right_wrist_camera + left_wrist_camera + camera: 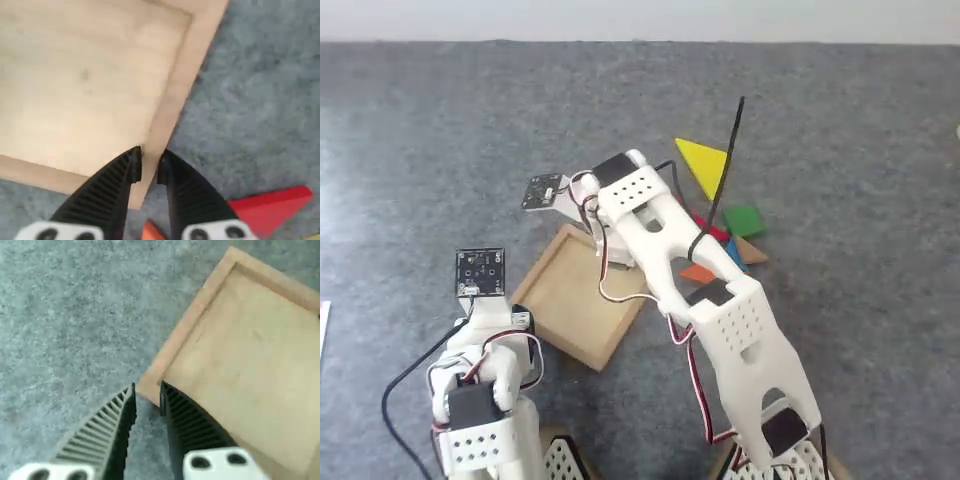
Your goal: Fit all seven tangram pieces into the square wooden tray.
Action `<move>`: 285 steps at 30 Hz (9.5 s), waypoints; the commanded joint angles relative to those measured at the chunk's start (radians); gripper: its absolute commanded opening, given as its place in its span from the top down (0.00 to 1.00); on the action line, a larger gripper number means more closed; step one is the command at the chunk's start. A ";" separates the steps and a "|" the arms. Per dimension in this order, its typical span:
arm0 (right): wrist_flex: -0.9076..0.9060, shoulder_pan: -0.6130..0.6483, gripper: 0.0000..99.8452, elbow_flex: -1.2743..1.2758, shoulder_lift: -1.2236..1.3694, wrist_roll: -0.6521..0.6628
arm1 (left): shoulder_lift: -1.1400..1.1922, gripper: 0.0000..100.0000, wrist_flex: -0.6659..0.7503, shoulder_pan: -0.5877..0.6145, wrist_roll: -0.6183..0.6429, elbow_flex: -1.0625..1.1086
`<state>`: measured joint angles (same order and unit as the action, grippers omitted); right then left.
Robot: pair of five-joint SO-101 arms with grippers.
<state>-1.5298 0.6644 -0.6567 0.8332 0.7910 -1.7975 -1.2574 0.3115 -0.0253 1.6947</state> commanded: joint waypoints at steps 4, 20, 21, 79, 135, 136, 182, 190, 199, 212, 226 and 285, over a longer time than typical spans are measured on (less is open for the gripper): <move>0.015 -0.064 0.99 -0.135 -0.015 0.221 | -0.018 0.92 -0.003 -0.002 0.000 -0.012; 0.292 0.030 0.99 -0.195 0.094 0.385 | -0.018 0.92 -0.003 -0.002 0.000 -0.012; 0.298 0.025 0.99 -0.210 0.094 0.361 | -0.018 0.92 -0.003 -0.002 0.000 -0.012; -0.171 -0.128 0.55 -0.166 0.117 -0.224 | -0.018 0.92 -0.003 -0.002 0.000 -0.012; -0.214 -0.209 0.90 -0.172 0.130 -0.206 | -0.018 0.92 -0.003 -0.002 0.000 -0.012; -0.219 -0.209 0.92 -0.172 0.117 -0.206 | -0.018 0.92 -0.003 -0.002 0.000 -0.012; -0.125 -0.335 0.70 -0.374 0.116 -0.278 | -0.018 0.92 -0.003 -0.002 0.000 -0.012; -0.262 -0.232 0.70 -0.468 0.120 -0.206 | -0.018 0.92 -0.003 -0.002 0.000 -0.012; -0.249 -0.128 0.70 -0.451 0.200 -0.048 | -0.018 0.92 -0.003 -0.002 0.000 -0.012; -0.145 -0.171 0.70 -0.453 0.260 -0.055 | -0.018 0.92 -0.003 -0.002 0.000 -0.012; -0.085 -0.216 0.70 -0.453 0.297 -0.054 | -0.018 0.92 -0.003 -0.002 0.000 -0.012; -0.104 -0.189 0.68 -0.629 0.433 -0.463 | -0.018 0.92 -0.003 -0.002 0.000 -0.012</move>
<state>-1.6295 0.5125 -1.2566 1.2444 0.3291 -1.7975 -1.2574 0.3115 -0.0253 1.6947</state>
